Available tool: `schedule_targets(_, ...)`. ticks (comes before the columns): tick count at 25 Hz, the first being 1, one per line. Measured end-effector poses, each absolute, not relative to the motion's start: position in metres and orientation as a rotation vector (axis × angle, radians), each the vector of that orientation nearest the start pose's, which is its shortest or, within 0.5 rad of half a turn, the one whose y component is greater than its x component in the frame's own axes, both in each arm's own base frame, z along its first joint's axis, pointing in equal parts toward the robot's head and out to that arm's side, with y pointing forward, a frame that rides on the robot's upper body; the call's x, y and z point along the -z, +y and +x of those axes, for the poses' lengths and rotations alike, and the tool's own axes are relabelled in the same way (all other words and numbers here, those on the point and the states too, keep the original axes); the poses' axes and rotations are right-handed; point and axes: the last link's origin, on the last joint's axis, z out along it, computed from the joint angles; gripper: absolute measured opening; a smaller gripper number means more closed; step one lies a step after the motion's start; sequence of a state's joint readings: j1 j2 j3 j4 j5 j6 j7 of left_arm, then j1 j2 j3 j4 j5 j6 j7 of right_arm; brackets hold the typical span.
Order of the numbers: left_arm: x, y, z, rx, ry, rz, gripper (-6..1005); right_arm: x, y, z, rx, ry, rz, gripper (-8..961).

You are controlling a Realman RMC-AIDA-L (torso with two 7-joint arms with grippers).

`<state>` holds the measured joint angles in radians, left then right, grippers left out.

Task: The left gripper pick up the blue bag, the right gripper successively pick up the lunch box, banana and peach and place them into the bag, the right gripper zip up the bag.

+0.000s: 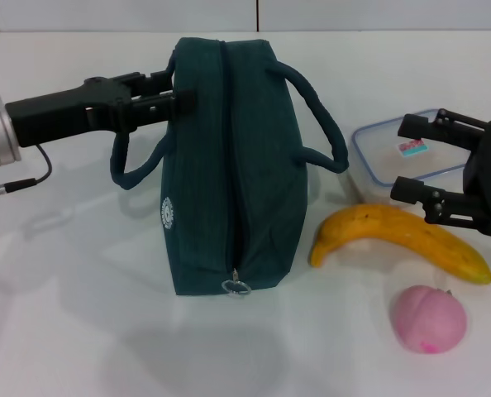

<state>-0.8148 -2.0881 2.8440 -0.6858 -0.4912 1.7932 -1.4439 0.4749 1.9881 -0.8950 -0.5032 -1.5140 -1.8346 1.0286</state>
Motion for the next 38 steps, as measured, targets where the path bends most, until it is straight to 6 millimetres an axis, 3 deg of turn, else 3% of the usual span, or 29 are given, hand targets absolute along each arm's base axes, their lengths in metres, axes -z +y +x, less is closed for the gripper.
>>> schedule_targets(16,-0.031,0.35,-0.259,0.952,-0.809,-2.485,567,-0.021,0.289,0.251,-1.221,0.225,-2.595,690)
schedule_targets(21,-0.028,0.348,-0.26,0.946,-0.77,-2.496,331,-0.018,0.287,0.261,-1.261,0.353,-2.501,686)
schedule_targets(27,-0.026,0.347,-0.258,0.968,-0.747,-2.494,158,-0.012,0.292,0.278,-1.331,0.601,-2.26,680)
schedule_targets(35,-0.023,0.344,-0.259,1.022,-0.67,-2.456,57,-0.013,0.294,0.321,-1.462,1.098,-1.684,673)
schedule_targets(38,-0.022,0.344,-0.26,1.01,-0.664,-2.459,47,-0.01,0.292,0.331,-1.501,1.257,-1.554,670)
